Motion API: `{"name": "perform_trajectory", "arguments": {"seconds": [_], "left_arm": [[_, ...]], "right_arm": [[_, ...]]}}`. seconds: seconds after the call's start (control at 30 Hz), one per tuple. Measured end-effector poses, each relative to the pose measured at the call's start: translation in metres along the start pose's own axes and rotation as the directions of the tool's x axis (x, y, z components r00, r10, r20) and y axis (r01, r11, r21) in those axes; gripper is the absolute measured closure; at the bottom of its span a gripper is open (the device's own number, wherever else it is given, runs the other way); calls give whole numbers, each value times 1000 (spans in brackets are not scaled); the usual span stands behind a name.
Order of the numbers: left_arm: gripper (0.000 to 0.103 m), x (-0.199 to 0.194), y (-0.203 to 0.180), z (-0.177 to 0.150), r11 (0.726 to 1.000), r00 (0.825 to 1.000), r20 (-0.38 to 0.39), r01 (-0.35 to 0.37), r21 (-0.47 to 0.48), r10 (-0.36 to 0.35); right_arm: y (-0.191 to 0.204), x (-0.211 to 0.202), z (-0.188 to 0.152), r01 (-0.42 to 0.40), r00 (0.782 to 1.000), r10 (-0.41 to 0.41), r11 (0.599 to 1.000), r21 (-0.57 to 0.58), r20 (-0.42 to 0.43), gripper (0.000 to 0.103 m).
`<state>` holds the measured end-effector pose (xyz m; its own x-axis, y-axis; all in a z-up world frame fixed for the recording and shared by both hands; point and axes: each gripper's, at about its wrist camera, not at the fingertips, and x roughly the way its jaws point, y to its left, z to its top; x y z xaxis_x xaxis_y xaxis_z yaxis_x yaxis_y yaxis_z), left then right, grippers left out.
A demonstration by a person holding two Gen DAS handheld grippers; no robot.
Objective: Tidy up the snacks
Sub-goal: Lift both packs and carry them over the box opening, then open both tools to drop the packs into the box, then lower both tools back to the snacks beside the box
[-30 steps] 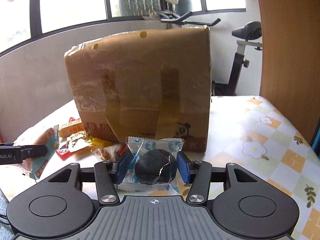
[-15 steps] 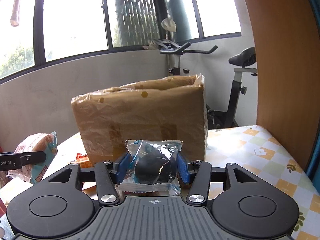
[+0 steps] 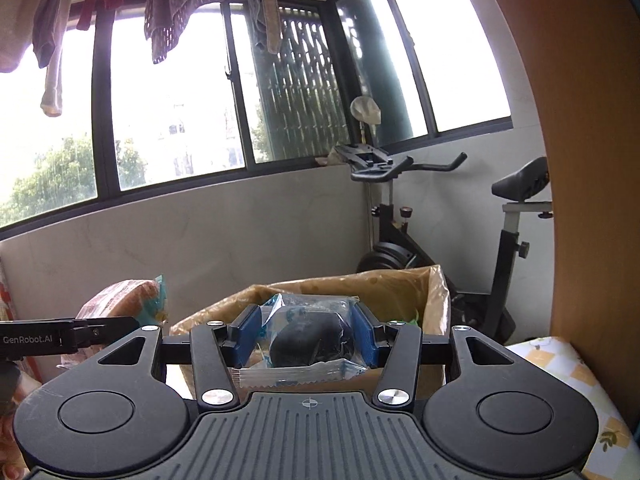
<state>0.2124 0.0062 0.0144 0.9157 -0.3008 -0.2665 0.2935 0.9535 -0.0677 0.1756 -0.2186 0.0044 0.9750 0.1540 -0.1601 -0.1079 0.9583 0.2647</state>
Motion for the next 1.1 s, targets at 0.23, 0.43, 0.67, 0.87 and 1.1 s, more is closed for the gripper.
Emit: {"name": "perform_trajectory", "arguments": {"seconds": [0.23, 0.43, 0.67, 0.87, 1.1], "left_arm": [[27, 75, 6, 13, 1000, 995, -98, 21, -17, -22], [27, 119, 9, 29, 1000, 987, -156, 30, 1, -29], [23, 155, 16, 42, 998, 981, -185, 62, 8, -60], [20, 134, 31, 47, 995, 985, -152, 88, 38, -81], [20, 87, 70, 27, 995, 984, -151, 92, -29, -95]], "right_arm": [[-14, 88, 31, -25, 990, 16, 998, -63, -137, 57], [-33, 154, 48, 20, 962, -12, 999, 26, -272, 56], [-54, 188, 53, 52, 950, -5, 989, 141, -312, 37], [-64, 159, 56, 21, 961, 31, 983, 183, -275, 38], [-57, 79, 47, -25, 994, 39, 991, 128, -105, 6]]}}
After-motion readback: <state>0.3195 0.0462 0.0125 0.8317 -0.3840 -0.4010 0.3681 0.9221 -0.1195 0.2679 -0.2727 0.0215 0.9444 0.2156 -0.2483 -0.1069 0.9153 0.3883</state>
